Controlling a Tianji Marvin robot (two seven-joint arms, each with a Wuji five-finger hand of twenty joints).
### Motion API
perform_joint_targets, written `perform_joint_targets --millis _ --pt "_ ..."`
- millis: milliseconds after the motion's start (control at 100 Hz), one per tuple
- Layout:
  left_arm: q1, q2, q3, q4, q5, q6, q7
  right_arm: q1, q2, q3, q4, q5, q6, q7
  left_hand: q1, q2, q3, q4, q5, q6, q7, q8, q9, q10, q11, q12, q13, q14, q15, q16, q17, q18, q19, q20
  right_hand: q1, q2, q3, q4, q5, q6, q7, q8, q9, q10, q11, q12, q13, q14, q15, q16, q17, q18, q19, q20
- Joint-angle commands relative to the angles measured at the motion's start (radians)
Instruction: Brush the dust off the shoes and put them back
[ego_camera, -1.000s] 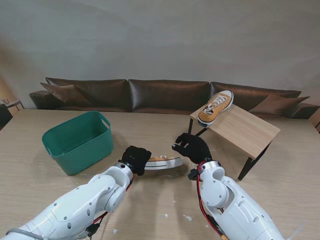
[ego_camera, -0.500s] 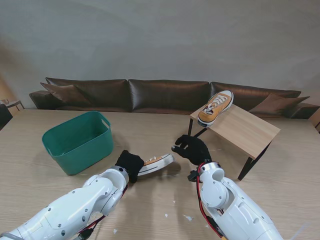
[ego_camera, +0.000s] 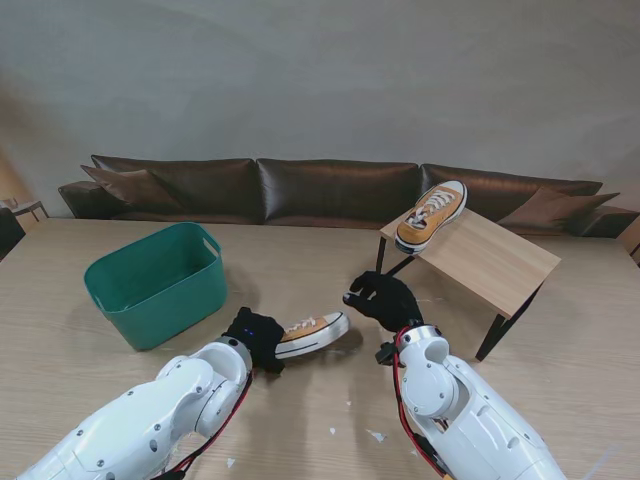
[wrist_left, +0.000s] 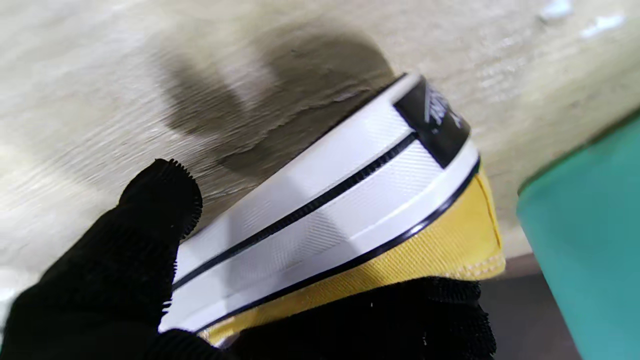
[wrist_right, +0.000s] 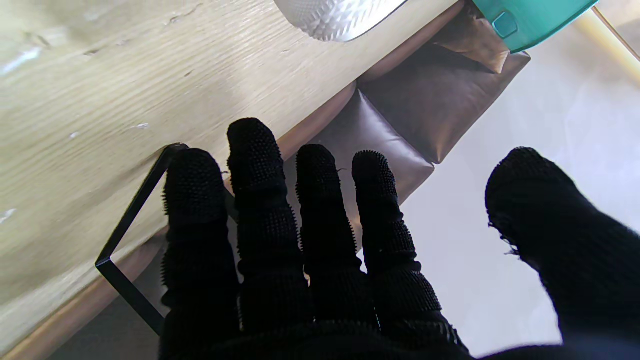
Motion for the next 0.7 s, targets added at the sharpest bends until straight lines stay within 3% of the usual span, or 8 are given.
perform_joint_targets --millis 0,140,330,460,690 --pt "0.029 -0.003 0.000 -0.009 -0.023 0.003 -0.019 -0.009 0.000 0.000 -0.008 0.001 0.000 0.018 0.023 0.044 -0.051 0.048 0.015 -0.188 -0.043 -0.044 0.025 -0.015 -0.015 -0.023 0.031 0.023 -0.002 -0.017 0.024 0.021 0.003 0.022 -0.007 0.011 -0.023 0.025 -0.026 0.005 -0.009 0.024 -0.006 0.017 -0.005 0.000 -0.007 0.010 0.010 0.005 -0.185 0.020 0.005 0.023" --pt "0.050 -0.005 -0.034 -0.054 -0.119 0.033 -0.065 -0.015 0.006 0.004 -0.019 0.006 0.005 0.045 0.036 0.034 -0.010 0.048 0.030 -0.194 -0.045 -0.039 0.068 -0.016 -0.020 -0.028 0.086 0.014 0.022 -0.016 0.073 0.027 0.032 0.020 -0.003 0.012 -0.021 0.026 -0.019 -0.001 -0.009 0.024 -0.006 0.018 -0.006 -0.001 -0.005 0.013 0.012 0.006 -0.185 0.022 0.006 0.024" --pt "0.067 -0.022 -0.057 -0.065 -0.262 0.088 -0.024 -0.033 0.029 0.016 -0.061 0.003 0.048 0.132 0.077 0.012 0.032 0.048 0.065 -0.189 -0.025 -0.028 0.132 -0.012 -0.004 -0.018 0.170 0.019 0.082 -0.004 0.147 0.053 0.075 0.020 -0.009 0.017 -0.033 0.028 -0.014 -0.012 -0.018 0.020 0.016 0.017 -0.006 0.000 0.027 0.025 0.034 0.016 -0.169 0.042 0.022 0.034" --pt "0.068 -0.031 -0.059 -0.070 -0.341 0.135 -0.013 -0.045 0.045 0.026 -0.095 -0.005 0.102 0.191 0.122 -0.006 0.092 0.049 0.066 -0.150 -0.013 -0.022 0.157 -0.010 0.010 -0.005 0.222 0.014 0.138 0.007 0.200 0.062 0.118 0.015 -0.019 0.033 -0.055 0.033 0.000 -0.017 -0.023 0.020 0.040 0.020 -0.004 0.002 0.057 0.037 0.059 0.028 -0.140 0.062 0.051 0.051" --pt "0.051 -0.020 -0.043 -0.077 -0.356 0.191 -0.067 -0.060 0.073 0.039 -0.150 -0.052 0.173 0.276 0.170 -0.019 0.116 0.019 0.050 -0.123 0.014 0.013 0.166 -0.016 0.031 0.008 0.249 0.000 0.164 0.006 0.229 0.059 0.139 0.003 -0.036 0.054 -0.080 0.049 0.095 -0.021 -0.010 0.035 0.135 0.023 0.053 0.051 0.156 0.046 0.137 0.061 -0.076 0.084 0.116 0.079"
